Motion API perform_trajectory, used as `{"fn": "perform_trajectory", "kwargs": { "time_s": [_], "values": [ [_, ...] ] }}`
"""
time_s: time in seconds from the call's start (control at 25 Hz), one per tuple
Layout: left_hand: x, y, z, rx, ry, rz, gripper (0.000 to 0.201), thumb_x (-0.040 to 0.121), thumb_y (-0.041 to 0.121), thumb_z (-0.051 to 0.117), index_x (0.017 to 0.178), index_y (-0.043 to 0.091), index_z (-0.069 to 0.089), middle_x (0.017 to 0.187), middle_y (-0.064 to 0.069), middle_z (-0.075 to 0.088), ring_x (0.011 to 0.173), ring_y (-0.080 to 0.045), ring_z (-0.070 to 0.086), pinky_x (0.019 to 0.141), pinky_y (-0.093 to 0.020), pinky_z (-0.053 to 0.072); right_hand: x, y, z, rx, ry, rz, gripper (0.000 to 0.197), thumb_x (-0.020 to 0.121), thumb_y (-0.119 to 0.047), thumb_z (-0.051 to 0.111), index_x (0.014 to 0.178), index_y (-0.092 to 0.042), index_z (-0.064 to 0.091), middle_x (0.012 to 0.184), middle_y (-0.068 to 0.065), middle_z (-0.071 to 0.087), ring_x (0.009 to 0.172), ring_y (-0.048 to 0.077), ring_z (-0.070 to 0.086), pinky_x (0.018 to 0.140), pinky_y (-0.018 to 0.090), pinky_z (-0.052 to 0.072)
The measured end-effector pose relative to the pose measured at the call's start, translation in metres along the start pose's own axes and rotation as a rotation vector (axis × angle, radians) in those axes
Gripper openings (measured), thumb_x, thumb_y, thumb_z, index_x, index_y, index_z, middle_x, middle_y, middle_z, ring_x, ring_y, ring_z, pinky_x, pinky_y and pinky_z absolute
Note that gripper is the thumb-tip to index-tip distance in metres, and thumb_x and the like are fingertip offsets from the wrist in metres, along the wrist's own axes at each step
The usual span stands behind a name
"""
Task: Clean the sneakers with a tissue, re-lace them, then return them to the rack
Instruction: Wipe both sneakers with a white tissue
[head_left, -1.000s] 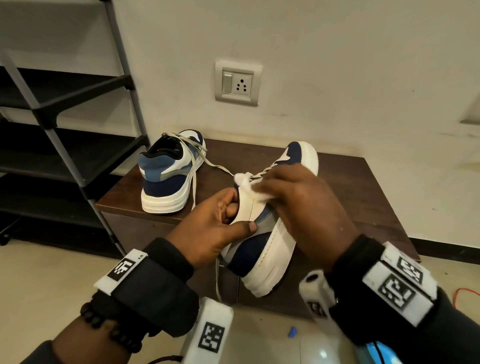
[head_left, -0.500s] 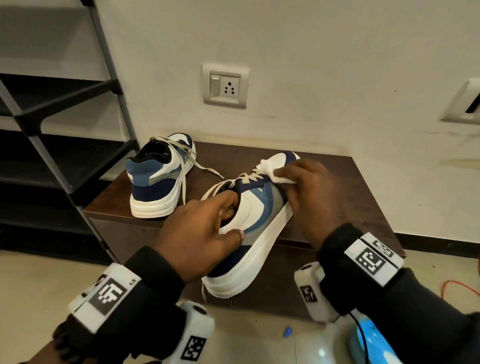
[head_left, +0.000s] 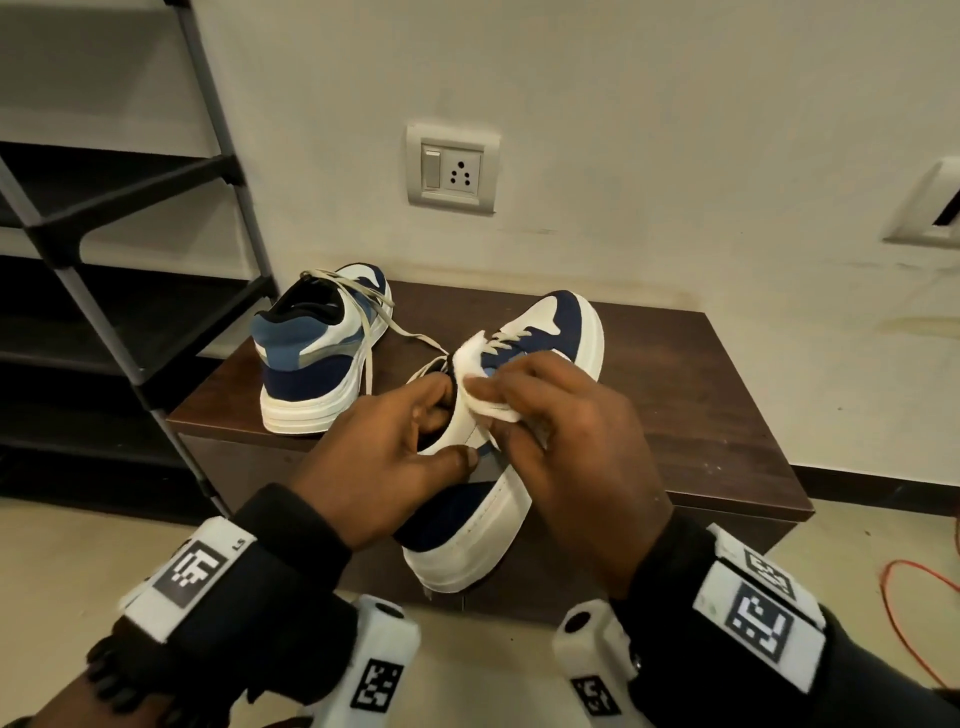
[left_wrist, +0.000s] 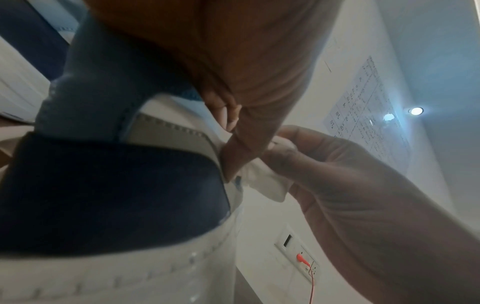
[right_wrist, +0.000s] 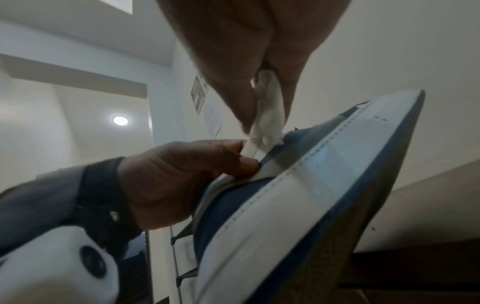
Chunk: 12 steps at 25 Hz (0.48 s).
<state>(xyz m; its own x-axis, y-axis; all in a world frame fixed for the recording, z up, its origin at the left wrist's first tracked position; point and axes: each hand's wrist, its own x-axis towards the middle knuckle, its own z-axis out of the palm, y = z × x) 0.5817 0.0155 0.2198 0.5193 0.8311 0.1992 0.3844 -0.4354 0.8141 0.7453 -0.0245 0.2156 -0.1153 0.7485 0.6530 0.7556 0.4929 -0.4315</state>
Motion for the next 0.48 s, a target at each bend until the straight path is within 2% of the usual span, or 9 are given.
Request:
{"fn": "perform_trajectory", "kwargs": {
  "time_s": [0.08, 0.12, 0.2, 0.24, 0.28, 0.4, 0.48],
  "values": [
    [-0.001, -0.002, 0.0, -0.032, -0.009, -0.002, 0.022, 0.08, 0.026, 0.065, 0.101, 0.025, 0.058, 0.097, 0.009, 0.073, 0.094, -0.011, 0.068, 0.088, -0.046, 0.05, 0.006, 0.008, -0.003, -0.046, -0.023, -0.049, 0.025, 0.082, -0.007, 0.064, 0.105, -0.011, 0.07, 0.1, 0.004, 0.065, 0.093, 0.019, 0.06, 0.079, 0.025, 0.048],
    [-0.002, -0.001, 0.002, -0.028, -0.009, 0.005, 0.019, 0.081, 0.026, 0.065, 0.098, 0.025, 0.058, 0.094, 0.011, 0.072, 0.093, -0.009, 0.068, 0.087, -0.044, 0.051, 0.011, 0.021, -0.003, -0.117, -0.005, -0.016, 0.024, 0.082, -0.005, 0.065, 0.105, -0.011, 0.071, 0.101, 0.006, 0.065, 0.095, 0.021, 0.059, 0.079, 0.027, 0.048],
    [-0.004, -0.002, 0.006, 0.054, 0.013, 0.026, 0.015, 0.082, 0.028, 0.066, 0.088, 0.03, 0.053, 0.083, 0.01, 0.066, 0.089, -0.008, 0.066, 0.083, -0.039, 0.052, 0.019, 0.044, -0.007, -0.181, 0.047, 0.163, 0.022, 0.084, -0.005, 0.065, 0.104, -0.012, 0.071, 0.104, 0.007, 0.064, 0.099, 0.024, 0.058, 0.083, 0.029, 0.046],
    [-0.005, -0.002, 0.009, 0.11, 0.03, 0.036, 0.016, 0.081, 0.031, 0.066, 0.088, 0.032, 0.052, 0.082, 0.007, 0.064, 0.093, -0.009, 0.066, 0.084, -0.039, 0.052, 0.018, 0.046, -0.008, -0.183, 0.053, 0.24, 0.022, 0.085, -0.007, 0.064, 0.105, -0.013, 0.071, 0.105, 0.006, 0.064, 0.1, 0.024, 0.057, 0.085, 0.027, 0.044],
    [-0.006, -0.001, 0.01, 0.155, 0.049, 0.045, 0.017, 0.08, 0.034, 0.065, 0.09, 0.032, 0.052, 0.082, 0.008, 0.064, 0.097, -0.008, 0.065, 0.084, -0.039, 0.053, 0.016, 0.042, -0.007, -0.188, 0.05, 0.245, 0.022, 0.086, -0.007, 0.063, 0.105, -0.013, 0.071, 0.105, 0.005, 0.064, 0.1, 0.023, 0.057, 0.084, 0.025, 0.042],
    [-0.005, -0.001, 0.011, 0.228, 0.09, 0.062, 0.022, 0.077, 0.04, 0.061, 0.095, 0.03, 0.054, 0.085, 0.013, 0.066, 0.093, -0.004, 0.065, 0.08, -0.039, 0.053, 0.003, 0.017, -0.006, -0.115, 0.01, 0.055, 0.023, 0.085, -0.008, 0.062, 0.107, -0.011, 0.07, 0.1, 0.004, 0.064, 0.095, 0.018, 0.057, 0.08, 0.025, 0.045],
    [-0.005, 0.003, 0.014, 0.289, 0.101, 0.079, 0.02, 0.078, 0.042, 0.058, 0.093, 0.031, 0.053, 0.081, 0.014, 0.065, 0.086, -0.006, 0.064, 0.075, -0.038, 0.052, 0.008, 0.025, -0.012, -0.065, -0.005, 0.068, 0.023, 0.087, -0.009, 0.061, 0.107, -0.013, 0.07, 0.103, 0.003, 0.064, 0.097, 0.016, 0.057, 0.083, 0.028, 0.048]
  ]
}}
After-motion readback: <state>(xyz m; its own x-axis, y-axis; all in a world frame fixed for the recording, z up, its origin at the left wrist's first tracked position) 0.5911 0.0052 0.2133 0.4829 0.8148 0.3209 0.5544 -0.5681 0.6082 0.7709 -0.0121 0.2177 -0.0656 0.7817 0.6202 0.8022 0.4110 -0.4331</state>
